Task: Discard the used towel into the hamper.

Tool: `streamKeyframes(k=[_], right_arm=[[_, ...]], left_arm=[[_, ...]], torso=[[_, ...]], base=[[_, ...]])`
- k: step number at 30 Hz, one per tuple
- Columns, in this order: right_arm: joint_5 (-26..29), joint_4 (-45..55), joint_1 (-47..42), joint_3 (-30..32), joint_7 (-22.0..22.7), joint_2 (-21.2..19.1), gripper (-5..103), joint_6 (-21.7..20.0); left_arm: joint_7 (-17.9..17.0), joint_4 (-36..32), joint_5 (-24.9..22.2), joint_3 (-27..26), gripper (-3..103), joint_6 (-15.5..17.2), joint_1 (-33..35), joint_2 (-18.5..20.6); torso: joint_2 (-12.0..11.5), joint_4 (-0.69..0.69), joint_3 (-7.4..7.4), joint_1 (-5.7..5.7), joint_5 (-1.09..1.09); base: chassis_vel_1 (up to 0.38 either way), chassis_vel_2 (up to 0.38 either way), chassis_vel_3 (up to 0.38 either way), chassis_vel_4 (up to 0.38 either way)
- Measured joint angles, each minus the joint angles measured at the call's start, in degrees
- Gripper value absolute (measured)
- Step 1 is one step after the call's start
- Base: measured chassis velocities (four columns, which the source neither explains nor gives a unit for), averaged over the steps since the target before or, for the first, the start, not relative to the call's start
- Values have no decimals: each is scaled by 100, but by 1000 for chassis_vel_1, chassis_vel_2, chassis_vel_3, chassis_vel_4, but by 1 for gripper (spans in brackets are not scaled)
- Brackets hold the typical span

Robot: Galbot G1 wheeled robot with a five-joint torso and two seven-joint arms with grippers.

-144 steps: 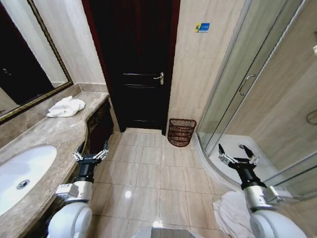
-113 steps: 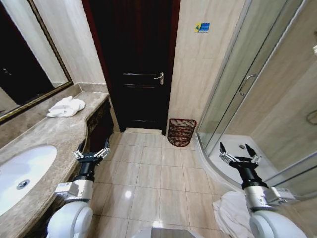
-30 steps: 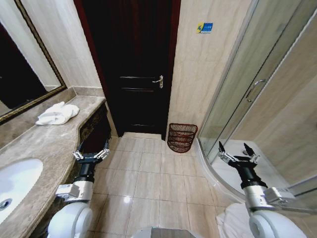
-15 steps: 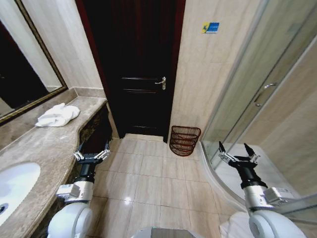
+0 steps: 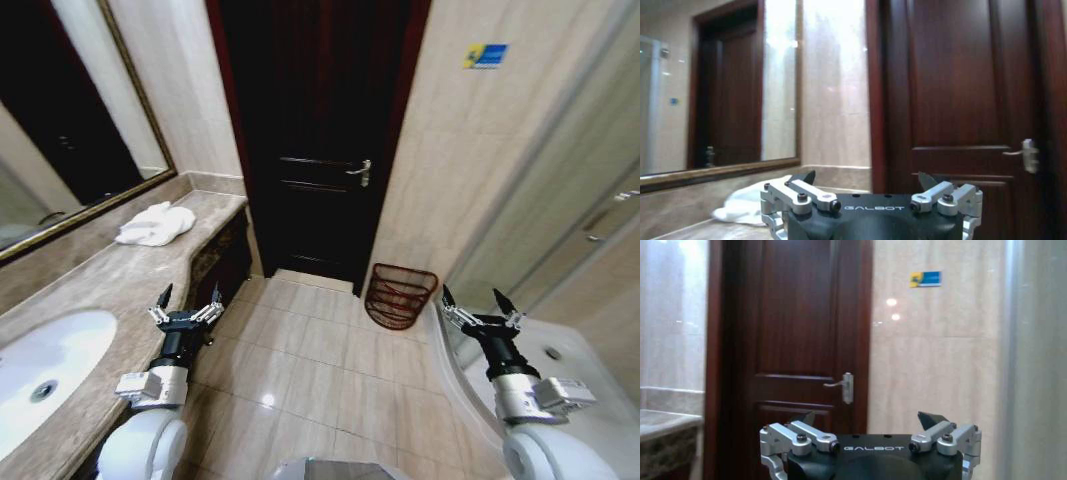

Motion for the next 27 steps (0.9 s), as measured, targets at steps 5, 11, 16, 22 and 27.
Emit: streamKeyframes(k=[5,11,16,22,27], right_arm=[[0,0,-4,2,-16,-5,100,-8],[0,-5,25,-2,-46,-9,100,-25],[-4,-12,38,-3,-40,-18,100,-27],[-16,-15,11,15,-75,-21,100,-27],[-22,-21,1,22,-103,-22,100,-27]], left_arm=[[21,25,20,-1,100,-30,14,-10],[47,38,30,-14,100,-62,14,-10],[45,32,-86,-10,100,-53,28,-4],[33,64,-139,-1,100,-148,41,-16],[46,69,-160,2,100,-154,48,-21]], torso=[[0,0,0,0,0],[0,1,0,0,-1],[0,-1,0,0,-1],[0,-1,0,-1,-2],[0,-2,0,-1,0]], base=[[46,182,175,52],[54,186,177,45],[19,152,155,11],[-19,111,116,-35],[-96,81,89,-87]])
